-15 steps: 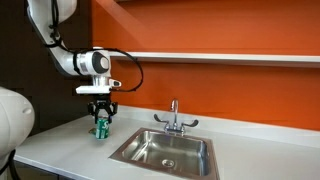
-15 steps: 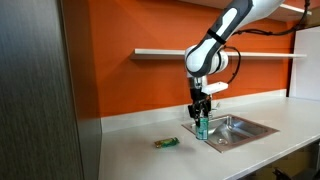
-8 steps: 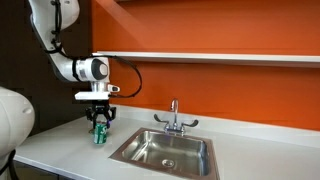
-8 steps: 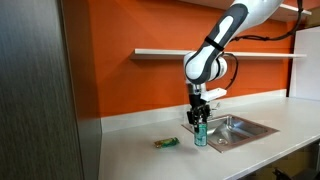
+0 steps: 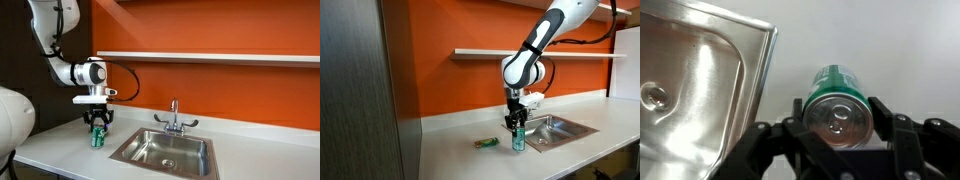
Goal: Put the green can on the left side of the counter.
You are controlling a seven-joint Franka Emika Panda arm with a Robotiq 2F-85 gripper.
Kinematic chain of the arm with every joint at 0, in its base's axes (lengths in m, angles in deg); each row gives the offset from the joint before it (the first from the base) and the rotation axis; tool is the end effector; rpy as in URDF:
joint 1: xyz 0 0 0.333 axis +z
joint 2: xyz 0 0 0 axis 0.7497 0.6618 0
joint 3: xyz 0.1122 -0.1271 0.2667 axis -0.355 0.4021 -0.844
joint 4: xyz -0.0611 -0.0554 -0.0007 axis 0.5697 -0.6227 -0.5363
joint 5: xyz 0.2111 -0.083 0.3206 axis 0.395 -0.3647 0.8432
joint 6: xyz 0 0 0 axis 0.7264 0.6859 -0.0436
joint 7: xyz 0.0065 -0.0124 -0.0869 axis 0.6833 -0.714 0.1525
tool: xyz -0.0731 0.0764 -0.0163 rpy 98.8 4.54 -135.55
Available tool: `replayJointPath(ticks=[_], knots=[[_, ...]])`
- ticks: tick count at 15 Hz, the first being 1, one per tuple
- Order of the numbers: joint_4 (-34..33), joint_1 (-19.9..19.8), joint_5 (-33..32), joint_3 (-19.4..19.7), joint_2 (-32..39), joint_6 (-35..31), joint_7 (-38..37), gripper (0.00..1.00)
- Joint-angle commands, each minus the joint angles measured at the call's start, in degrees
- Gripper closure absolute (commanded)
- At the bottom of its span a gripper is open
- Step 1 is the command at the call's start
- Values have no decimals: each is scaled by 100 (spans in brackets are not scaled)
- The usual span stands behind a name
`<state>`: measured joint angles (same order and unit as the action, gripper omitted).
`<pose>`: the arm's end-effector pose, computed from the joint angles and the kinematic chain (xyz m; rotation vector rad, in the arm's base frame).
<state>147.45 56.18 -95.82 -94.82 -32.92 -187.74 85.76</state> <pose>0.4396 0.1034 0.2743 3.0091 0.5626 -0.1197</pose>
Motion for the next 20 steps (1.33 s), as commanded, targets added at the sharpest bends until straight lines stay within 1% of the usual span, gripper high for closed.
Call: replayJointPath(ticks=[1, 13, 14, 17, 20], knots=[[52, -24, -96, -50, 26, -169, 4, 59], [89, -41, -234, -23, 167, -279, -28, 59], [92, -44, -246, -19, 164, -272, -33, 9], [90, -46, -244, -16, 136, -223, -35, 0], [73, -38, -247, -22, 51, -124, -41, 0]])
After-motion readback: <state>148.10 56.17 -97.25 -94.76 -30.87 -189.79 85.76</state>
